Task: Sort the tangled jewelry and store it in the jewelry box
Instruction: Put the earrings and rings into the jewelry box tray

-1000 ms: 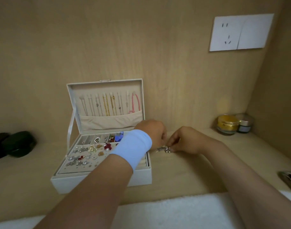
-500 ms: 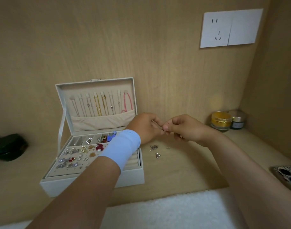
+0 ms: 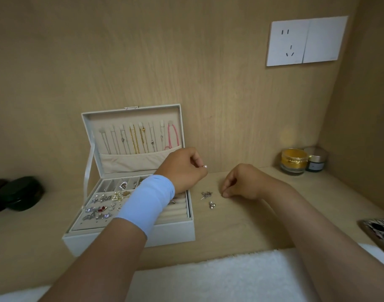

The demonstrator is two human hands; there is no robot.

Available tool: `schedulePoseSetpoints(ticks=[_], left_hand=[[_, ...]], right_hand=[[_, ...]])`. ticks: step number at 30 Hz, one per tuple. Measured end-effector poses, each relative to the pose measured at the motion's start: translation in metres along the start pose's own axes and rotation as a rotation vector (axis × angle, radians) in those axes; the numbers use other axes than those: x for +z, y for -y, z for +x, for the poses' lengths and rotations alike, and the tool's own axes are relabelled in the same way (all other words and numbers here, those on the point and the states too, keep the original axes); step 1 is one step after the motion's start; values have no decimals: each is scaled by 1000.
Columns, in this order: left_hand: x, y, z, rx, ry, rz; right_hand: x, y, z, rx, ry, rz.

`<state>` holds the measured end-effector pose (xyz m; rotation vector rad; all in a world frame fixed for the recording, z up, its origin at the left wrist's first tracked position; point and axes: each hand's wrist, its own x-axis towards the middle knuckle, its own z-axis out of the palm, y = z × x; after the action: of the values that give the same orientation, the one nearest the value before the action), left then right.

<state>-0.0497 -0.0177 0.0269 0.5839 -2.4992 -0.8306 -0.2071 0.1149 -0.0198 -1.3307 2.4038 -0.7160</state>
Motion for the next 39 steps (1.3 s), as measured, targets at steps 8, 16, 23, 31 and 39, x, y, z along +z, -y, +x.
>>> schedulePoseSetpoints(ticks=[8, 16, 23, 31, 39], left_hand=[[-59, 17, -36, -54, -45, -259], [-104, 53, -74, -105, -61, -294], [-128, 75, -87, -96, -115, -412], [-145, 101, -88, -139, -216, -482], [-146, 121, -91, -174, -234, -475]], right_hand=[[-2, 64, -14, -101, -157, 425], [15, 134, -23, -267, -219, 376], [30, 190, -10, -400, -220, 5], [43, 233, 9, -579, -247, -55], [72, 232, 17, -551, -306, 166]])
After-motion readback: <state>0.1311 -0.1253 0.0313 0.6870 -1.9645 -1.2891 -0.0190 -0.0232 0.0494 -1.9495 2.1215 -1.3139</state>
